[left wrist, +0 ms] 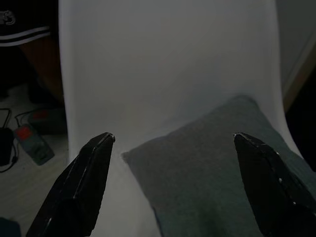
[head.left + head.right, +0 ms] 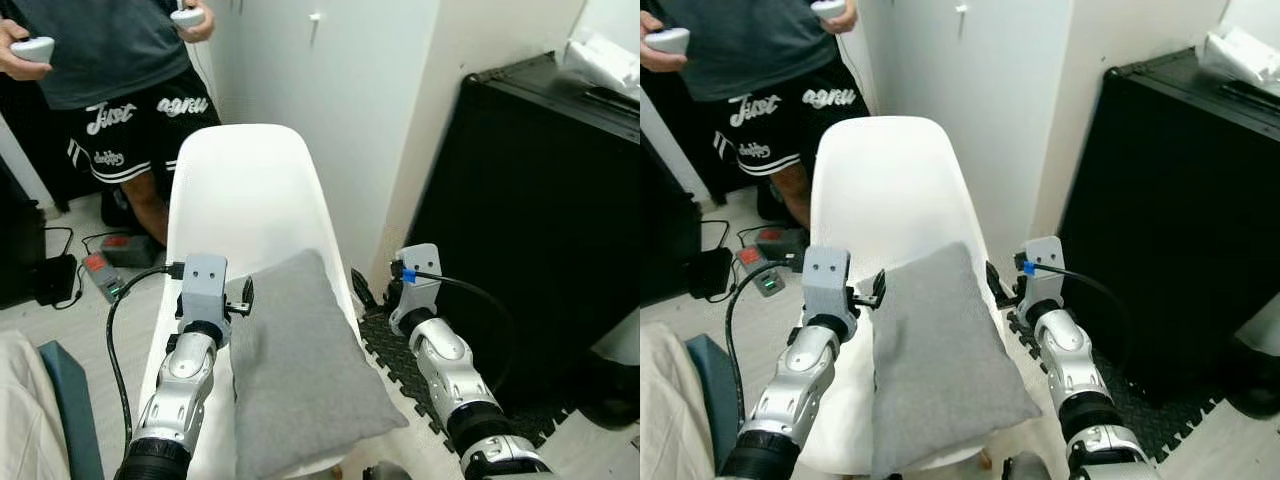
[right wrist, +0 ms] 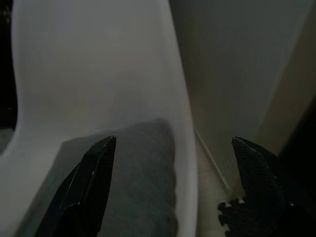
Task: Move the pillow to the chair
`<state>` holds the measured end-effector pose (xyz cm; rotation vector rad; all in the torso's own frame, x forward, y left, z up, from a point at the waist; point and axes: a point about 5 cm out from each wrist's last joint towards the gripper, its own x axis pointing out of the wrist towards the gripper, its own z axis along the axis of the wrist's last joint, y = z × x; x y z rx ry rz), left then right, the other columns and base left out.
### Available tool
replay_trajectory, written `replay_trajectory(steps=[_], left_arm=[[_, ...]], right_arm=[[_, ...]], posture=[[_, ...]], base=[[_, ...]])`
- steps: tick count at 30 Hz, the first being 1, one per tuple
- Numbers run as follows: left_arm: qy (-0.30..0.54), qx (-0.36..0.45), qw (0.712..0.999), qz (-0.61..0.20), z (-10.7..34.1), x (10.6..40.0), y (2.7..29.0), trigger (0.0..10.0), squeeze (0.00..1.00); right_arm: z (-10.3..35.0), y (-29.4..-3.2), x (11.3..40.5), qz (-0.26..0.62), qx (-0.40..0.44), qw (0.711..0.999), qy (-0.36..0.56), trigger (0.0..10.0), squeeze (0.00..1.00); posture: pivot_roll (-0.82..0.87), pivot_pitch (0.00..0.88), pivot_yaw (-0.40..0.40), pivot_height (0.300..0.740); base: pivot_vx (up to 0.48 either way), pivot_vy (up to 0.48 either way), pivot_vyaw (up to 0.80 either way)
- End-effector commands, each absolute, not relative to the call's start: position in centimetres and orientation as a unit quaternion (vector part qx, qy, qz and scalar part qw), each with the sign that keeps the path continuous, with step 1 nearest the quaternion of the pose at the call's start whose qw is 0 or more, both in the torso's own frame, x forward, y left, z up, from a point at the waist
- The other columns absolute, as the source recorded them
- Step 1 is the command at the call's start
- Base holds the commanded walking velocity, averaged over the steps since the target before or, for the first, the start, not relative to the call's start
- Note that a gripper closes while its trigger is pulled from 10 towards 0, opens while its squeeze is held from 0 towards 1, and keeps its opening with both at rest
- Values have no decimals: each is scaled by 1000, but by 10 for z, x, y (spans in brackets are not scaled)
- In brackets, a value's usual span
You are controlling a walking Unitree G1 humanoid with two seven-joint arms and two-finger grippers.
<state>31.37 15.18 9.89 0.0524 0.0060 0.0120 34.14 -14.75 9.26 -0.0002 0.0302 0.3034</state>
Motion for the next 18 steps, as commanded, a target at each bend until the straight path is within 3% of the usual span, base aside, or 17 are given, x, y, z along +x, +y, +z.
replay_trajectory(steps=[1,18], left_arm=[[18,31,999,8,93,312,153,10000,0],[22,30,999,12,92,310,153,10000,0]], right_arm=[[89,-148,339,149,11,989,22,10000,0],[87,-148,337,153,9,988,26,10000,0]], posture=[[6,81,-27,655],[5,85,-31,704]], base=[[0,0,0],[0,0,0]])
